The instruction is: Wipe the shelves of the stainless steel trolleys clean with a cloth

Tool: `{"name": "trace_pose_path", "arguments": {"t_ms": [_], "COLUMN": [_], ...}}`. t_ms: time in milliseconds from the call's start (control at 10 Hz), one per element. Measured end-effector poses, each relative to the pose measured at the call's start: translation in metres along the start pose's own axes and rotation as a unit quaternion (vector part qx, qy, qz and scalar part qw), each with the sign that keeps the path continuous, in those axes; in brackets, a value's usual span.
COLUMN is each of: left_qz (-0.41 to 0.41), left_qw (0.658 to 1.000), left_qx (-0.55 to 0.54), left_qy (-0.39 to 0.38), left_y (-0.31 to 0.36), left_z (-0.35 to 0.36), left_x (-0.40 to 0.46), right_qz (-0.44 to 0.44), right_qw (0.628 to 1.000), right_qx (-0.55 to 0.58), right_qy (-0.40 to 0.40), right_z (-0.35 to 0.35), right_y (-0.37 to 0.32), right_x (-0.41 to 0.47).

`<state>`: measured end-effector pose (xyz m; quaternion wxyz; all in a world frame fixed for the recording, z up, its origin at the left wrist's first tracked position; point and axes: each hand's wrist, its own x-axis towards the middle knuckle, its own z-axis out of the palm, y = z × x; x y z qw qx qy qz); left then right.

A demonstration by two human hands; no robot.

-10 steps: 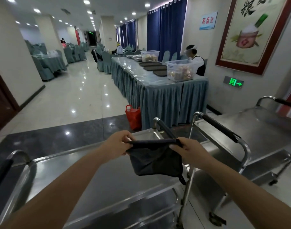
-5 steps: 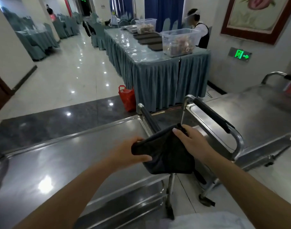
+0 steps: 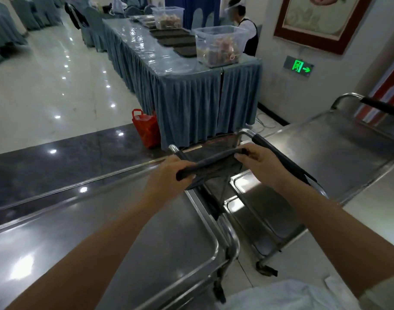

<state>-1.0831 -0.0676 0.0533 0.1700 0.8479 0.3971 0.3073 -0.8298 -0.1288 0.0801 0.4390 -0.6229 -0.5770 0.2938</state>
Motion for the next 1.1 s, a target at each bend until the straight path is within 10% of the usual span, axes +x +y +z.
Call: {"name": "trace_pose_path", "arguments": {"t_ms": [300,500,1100], "left_qz": [0.161,-0.017,-0.226], "left_qw": [0.969,0.989,0.965], "left_qx": [0.118,0.059,0.045], "left_qy": [-0.145,-0.133,-0.121], "left_y": [-0.039,-0.029,0.022], "left_z": [0.100,0.126,0.079], "left_x": [-0.071,-0.082,-0.090], "right_qz": [0.182,0.136,0.004], "right_qw": [0.927,0.977,0.951], "right_qx": [-0.223,-0.105,-0.243], "right_qy": [-0.240,-0.126,-0.190], "right_z": [0.026,0.046,0.082], "right_y": [0.118,0.108,0.088], "right_x": [-0.061,-0.051,-0.042]}}
